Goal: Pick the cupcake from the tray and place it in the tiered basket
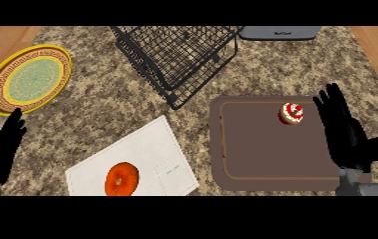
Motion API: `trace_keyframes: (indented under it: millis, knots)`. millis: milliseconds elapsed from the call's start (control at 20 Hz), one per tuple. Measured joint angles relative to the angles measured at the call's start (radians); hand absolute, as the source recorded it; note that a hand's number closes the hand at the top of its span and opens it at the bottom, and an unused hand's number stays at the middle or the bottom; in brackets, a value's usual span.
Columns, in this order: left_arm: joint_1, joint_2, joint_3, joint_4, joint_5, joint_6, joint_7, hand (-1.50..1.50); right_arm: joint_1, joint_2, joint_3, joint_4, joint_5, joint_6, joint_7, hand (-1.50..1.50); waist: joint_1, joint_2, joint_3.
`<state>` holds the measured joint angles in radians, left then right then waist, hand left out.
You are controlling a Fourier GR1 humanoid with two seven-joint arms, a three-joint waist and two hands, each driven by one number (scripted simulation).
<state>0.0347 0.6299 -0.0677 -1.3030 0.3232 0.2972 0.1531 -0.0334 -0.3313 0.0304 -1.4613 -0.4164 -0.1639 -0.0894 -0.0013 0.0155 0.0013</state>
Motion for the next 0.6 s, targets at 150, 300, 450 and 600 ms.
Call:
trace_keyframes:
  millis: [150, 300, 450, 600]
  knots:
    - [-0.034, -0.042, -0.033, -0.043, 0.006, -0.026, -0.005, 0.00, -0.043, -0.027, -0.019, 0.001, -0.044, 0.119, -0.054, 1.50, -0.002, -0.007, 0.001]
    - [-0.087, -0.105, -0.085, -0.097, 0.027, -0.073, -0.026, 0.00, -0.105, -0.056, -0.016, -0.043, -0.099, 0.286, -0.136, 1.50, -0.014, -0.014, 0.004]
    - [-0.138, -0.179, -0.145, -0.144, 0.049, -0.115, -0.033, 0.00, -0.132, -0.079, -0.113, 0.059, -0.102, 0.260, -0.194, -1.50, -0.015, -0.008, 0.002]
    - [-0.178, -0.232, -0.188, -0.164, 0.056, -0.135, -0.025, 0.00, -0.151, -0.082, -0.170, 0.198, -0.126, 0.362, -0.326, -1.50, -0.002, -0.005, 0.003]
